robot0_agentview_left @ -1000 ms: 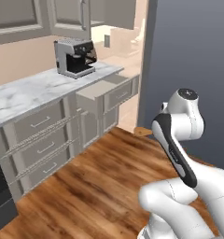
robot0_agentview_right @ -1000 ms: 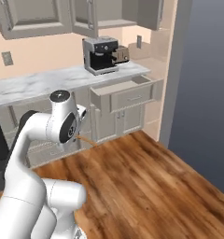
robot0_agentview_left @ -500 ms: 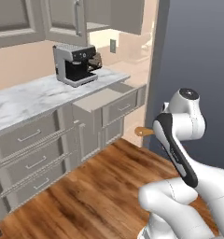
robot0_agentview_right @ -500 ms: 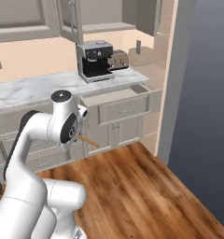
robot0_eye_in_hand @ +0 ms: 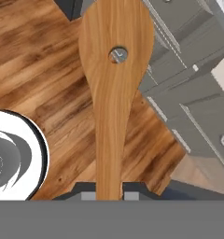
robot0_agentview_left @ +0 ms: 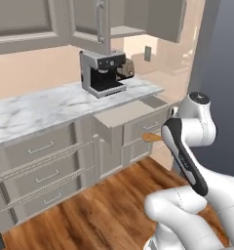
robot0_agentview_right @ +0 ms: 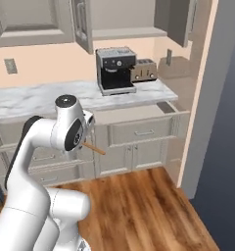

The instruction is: Organize the utensils by type. Pick up the wooden spoons from the counter and place them in the open cabinet. Then pick up the metallic utensils from the counter and place them in the open drawer.

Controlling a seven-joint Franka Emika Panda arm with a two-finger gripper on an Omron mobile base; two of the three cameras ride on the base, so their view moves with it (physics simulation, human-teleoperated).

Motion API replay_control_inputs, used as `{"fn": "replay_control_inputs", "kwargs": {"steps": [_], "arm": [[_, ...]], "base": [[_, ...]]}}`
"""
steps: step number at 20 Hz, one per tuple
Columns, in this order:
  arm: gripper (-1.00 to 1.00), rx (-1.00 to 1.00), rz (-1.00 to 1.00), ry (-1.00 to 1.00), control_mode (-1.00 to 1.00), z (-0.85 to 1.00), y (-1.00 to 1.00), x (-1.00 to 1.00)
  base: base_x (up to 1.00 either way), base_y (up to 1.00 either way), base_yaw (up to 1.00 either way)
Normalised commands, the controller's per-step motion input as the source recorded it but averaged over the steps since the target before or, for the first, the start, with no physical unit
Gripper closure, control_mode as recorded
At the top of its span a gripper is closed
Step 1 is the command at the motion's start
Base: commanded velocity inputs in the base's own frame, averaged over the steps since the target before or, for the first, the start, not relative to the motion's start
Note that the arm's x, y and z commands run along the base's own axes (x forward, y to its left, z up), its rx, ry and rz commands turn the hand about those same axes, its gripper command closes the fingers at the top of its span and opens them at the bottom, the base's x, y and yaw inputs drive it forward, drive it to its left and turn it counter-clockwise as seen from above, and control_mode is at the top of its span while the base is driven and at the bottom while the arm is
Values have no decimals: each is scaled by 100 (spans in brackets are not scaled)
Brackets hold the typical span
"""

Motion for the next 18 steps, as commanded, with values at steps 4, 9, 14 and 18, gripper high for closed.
{"fn": "replay_control_inputs", "kwargs": {"steps": [4,9,14,18], "arm": [[100,0,0,0,100,0,0,0],[100,0,0,0,100,0,0,0],[100,0,0,0,100,0,0,0],[100,0,0,0,100,0,0,0]], "base": [[70,-39,33],[71,-43,30],[69,-44,32],[62,-47,37]]}}
